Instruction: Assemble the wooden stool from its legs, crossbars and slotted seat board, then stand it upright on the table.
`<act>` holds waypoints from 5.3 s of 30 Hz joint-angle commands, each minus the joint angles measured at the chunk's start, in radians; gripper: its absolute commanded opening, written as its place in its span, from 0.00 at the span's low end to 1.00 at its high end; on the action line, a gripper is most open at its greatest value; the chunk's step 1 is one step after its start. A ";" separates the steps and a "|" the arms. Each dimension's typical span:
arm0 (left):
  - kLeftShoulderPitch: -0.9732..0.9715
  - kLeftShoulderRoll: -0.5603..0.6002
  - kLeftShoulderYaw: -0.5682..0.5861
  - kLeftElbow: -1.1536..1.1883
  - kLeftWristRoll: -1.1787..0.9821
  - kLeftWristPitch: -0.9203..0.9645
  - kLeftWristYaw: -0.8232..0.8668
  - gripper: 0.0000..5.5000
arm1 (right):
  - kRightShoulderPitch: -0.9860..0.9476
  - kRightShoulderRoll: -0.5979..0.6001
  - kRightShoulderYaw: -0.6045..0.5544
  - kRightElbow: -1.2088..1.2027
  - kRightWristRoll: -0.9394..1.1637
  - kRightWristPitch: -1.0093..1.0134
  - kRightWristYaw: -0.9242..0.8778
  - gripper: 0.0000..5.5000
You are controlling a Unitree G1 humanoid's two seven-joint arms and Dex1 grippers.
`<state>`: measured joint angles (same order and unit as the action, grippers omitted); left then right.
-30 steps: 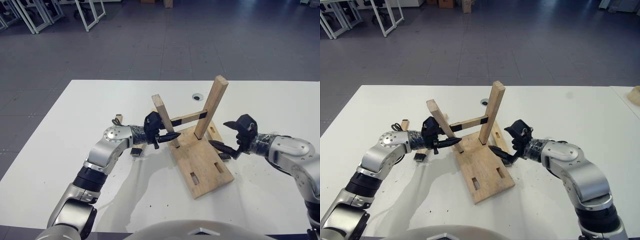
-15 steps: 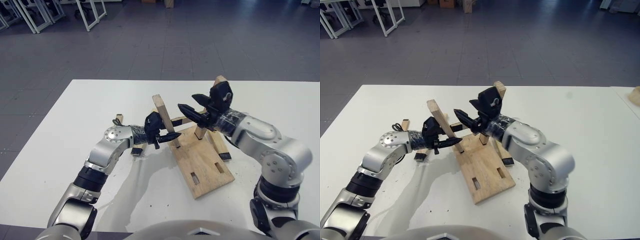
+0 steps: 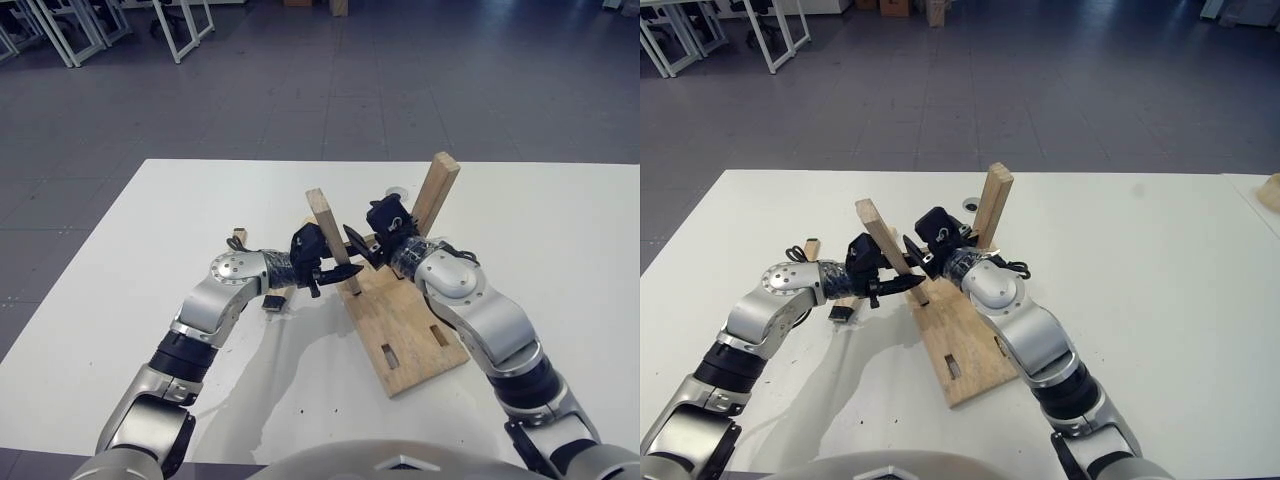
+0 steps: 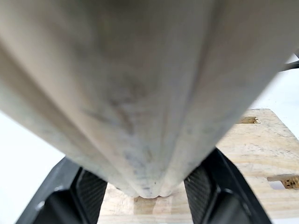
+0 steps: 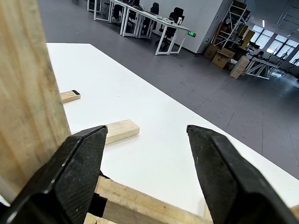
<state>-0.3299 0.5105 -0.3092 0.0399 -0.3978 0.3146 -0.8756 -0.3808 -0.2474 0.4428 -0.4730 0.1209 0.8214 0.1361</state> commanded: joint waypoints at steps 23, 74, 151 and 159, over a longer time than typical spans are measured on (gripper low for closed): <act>0.013 0.022 -0.110 0.173 0.164 0.038 0.023 0.38 | -0.176 -0.174 -0.381 0.563 0.081 -0.132 0.093 0.31; -0.257 0.246 0.017 0.228 0.134 0.037 -0.632 0.82 | 0.229 -0.371 0.043 0.292 -0.037 -0.450 0.732 0.63; 0.298 -0.040 0.504 -0.116 -0.020 0.385 0.709 0.62 | 0.355 -0.195 -0.350 -0.269 0.242 0.046 0.410 0.63; 0.181 -0.125 0.427 0.341 0.133 0.156 0.673 0.62 | 0.310 -0.187 -0.344 -0.274 0.276 0.064 0.372 0.63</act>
<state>-0.1593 0.4183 0.1271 0.2770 -0.2843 0.4554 -0.1986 -0.0451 -0.4360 0.0978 -0.7357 0.3831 0.8710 0.5182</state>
